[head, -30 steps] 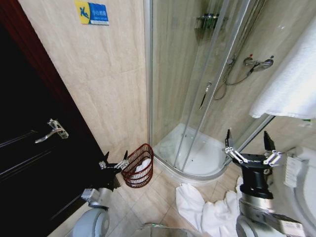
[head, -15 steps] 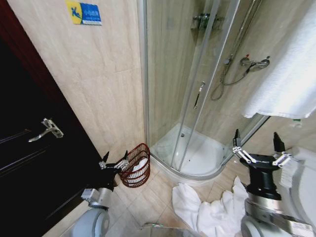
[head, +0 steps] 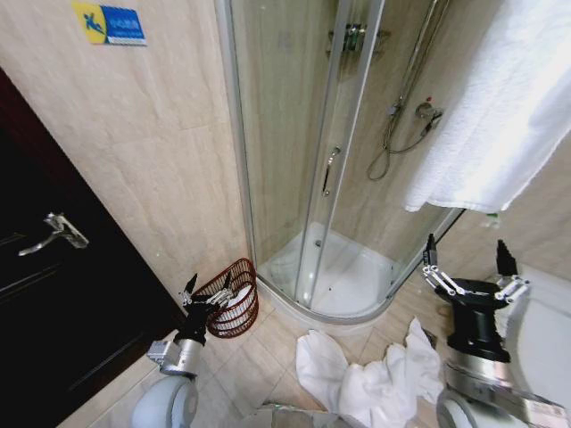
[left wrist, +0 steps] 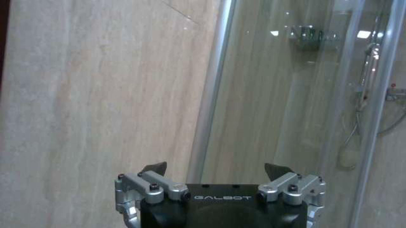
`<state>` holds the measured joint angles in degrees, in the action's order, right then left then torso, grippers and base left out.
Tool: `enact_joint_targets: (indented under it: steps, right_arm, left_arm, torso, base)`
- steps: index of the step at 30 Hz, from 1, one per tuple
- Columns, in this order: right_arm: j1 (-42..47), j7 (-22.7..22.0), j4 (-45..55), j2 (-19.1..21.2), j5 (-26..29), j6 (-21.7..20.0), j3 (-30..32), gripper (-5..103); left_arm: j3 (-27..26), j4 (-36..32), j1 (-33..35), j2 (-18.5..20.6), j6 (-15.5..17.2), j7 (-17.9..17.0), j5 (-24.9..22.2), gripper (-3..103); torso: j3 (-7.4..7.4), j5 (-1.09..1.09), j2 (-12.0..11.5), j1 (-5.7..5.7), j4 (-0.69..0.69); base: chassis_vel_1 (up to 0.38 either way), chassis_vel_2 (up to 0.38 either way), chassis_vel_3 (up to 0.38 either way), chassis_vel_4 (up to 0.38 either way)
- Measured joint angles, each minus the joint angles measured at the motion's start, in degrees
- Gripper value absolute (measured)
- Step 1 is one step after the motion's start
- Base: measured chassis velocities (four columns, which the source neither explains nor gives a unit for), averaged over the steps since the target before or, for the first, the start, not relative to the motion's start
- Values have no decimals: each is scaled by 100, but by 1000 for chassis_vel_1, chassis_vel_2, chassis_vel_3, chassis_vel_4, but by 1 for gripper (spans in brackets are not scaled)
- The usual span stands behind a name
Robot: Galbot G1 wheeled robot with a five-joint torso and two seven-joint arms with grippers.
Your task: Discard the used towel into the hamper.
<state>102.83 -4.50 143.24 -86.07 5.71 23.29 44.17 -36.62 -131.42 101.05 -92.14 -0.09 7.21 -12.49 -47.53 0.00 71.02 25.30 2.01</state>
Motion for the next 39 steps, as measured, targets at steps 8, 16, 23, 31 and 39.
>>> enact_joint_targets:
  steps: [8, 16, 23, 31, 39]
  right_arm:
    - [-10, -18, 0, 6, 3, -2, -9, 100]
    - [-79, 51, 0, 160, 170, 70, 116, 100]
    - [-586, 627, 1, 1103, 1553, 134, 1201, 100]
    - [-1250, 983, 1, 2438, 3299, -91, 2399, 100]
    - [-2076, 1306, -546, 3627, 4132, -429, 2930, 100]
  left_arm:
    - [0, 0, 0, 1, 0, 0, 0, 100]
    - [1, 0, 0, 0, 0, 0, 0, 100]
    - [0, 0, -1, 0, 0, 0, 0, 100]
    - [-1, 1, 0, 1, 0, 0, 0, 100]
    - [-1, 0, 0, 1, 0, 0, 0, 100]
  torso:
    - [0, 0, 0, 0, -1]
    - [0, 2, 0, -1, -1]
    - [0, -2, 0, 0, 2]
    - [0, 2, 0, 0, -2]
    - [0, 0, 0, 0, 0]
  base:
    - [-125, -120, 122, 122]
    - [-124, -135, 115, 118]
    - [-30, -40, 37, 31]
    - [0, 0, 0, 0]
    - [0, 0, 0, 0]
